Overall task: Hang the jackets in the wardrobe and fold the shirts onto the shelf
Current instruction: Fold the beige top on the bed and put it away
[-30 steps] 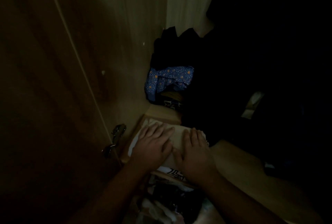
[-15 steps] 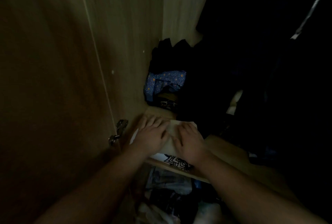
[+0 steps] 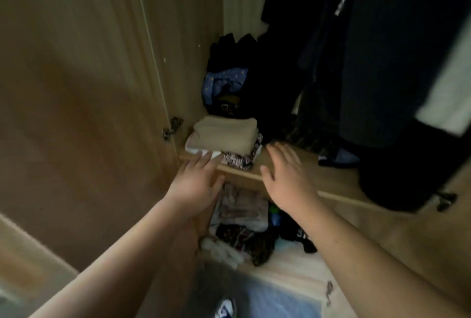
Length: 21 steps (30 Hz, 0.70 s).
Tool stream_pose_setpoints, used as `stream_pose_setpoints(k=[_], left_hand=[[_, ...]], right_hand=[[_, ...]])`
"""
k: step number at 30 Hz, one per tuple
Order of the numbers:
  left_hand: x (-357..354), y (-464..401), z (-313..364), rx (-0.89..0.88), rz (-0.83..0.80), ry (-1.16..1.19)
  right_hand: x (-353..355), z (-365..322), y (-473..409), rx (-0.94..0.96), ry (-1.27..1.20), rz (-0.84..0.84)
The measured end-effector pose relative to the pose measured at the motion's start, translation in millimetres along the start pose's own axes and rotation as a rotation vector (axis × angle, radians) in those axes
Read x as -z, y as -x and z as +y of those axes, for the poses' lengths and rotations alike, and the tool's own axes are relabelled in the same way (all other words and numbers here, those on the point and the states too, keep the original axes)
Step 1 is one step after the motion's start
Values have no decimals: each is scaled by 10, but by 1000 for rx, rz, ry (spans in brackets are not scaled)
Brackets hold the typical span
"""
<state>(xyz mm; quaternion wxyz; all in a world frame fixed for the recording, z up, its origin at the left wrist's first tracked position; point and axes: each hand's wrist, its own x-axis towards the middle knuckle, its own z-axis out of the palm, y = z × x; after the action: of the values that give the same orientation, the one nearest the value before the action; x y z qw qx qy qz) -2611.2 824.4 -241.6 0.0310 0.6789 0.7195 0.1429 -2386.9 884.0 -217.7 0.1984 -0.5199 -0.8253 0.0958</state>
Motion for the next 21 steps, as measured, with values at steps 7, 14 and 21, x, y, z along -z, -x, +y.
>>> stream_pose_setpoints(k=[7,14,21], left_hand=[[38,1159,552,-68,-75,-55],[-13,2178,1077,-282,-115,-101],[-213,3488,1299,-490,-258,-113]], right_hand=[[240,82,1460,-58,-1,-70],[468,9,2984,-88,220,-44],[354,-264,4596,-321,336,-10]])
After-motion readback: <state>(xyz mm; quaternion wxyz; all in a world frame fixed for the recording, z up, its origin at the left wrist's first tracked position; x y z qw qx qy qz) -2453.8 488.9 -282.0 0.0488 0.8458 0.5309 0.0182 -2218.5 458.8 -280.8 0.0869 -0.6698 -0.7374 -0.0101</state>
